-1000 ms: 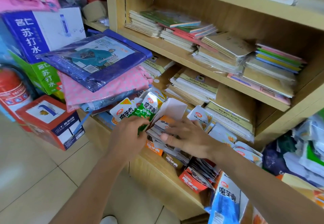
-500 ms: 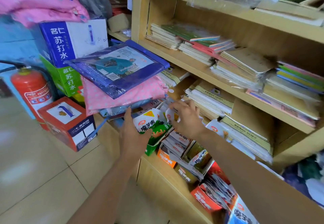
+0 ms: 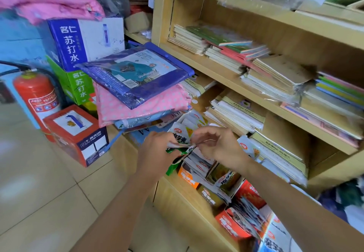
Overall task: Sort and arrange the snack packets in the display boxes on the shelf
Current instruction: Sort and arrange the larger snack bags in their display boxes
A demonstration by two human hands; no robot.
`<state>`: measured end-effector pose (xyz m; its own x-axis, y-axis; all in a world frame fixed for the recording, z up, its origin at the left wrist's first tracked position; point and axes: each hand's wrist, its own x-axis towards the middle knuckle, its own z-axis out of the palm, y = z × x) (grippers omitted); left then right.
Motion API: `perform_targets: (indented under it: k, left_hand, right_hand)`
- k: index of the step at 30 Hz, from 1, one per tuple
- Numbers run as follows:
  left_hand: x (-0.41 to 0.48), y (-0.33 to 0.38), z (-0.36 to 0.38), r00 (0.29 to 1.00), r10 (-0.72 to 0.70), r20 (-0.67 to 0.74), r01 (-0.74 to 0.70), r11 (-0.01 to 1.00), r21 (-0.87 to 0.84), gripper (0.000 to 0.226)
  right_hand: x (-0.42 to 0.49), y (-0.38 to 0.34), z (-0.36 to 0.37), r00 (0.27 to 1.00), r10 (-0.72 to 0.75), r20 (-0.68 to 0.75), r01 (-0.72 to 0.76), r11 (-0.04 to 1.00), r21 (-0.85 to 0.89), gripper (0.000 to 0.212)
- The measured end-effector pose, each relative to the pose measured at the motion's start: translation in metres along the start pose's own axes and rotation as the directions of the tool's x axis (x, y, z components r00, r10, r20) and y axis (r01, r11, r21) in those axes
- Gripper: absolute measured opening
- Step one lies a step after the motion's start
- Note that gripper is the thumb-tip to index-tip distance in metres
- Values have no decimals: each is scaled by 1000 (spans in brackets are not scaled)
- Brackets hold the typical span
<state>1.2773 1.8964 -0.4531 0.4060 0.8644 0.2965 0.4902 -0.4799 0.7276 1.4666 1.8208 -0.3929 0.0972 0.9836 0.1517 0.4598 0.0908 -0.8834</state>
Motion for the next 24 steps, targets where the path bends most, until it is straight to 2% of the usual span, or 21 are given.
perform_targets:
  k: [3,6,9,12,14,16,17,18,19,20,22,24]
  left_hand:
    - [2,-10,-5,999,50,19,-49,997,-54,15]
    - [4,-16,-12,1000,13,17,-12,998,-65,13]
    - [7,-18,-17,997,-64,-52,61,996,-58,11]
    - [8,-19,-19,984,-148,-100,141,987,-73,19]
    - [9,-18,-20,976,-205,-69,194,972,-134,26]
    - [10,-15,-22,983,-183,-33,178,977,-118,42]
    - [11,-12,-24,990,-139,-15,137,988,-74,54]
    - [11,-7,-27,996,-85,2,85,996,-31,67]
    - [11,-2,-30,999,-40,20,40,999,-6,76]
    - [12,2,-31,999,-7,43,8,1000,-26,79]
    - [12,5,-29,994,28,105,-19,996,-84,72]
    - [13,3,-26,987,53,155,-42,996,-75,53]
  right_hand:
    - [13,2,-10,990,139,-37,-142,987,-80,40]
    - [26,8,-12,952,294,88,-265,932,-246,46]
    - [32,17,-6,918,367,150,-327,915,-236,45]
    - [32,21,-3,919,360,159,-329,925,-190,36]
    - [32,23,-3,919,357,166,-338,932,-131,23]
    - [30,21,-2,918,353,178,-343,935,-86,11]
    - [28,19,-2,912,363,189,-353,932,-81,18]
    - [28,20,-2,906,371,205,-363,929,-76,36]
    - [27,20,-2,898,378,225,-370,926,-77,52]
    - [26,19,-2,899,364,245,-356,931,-77,58]
    - [23,17,-2,903,332,272,-317,943,-99,56]
    - [22,16,-1,907,314,281,-301,949,-92,53]
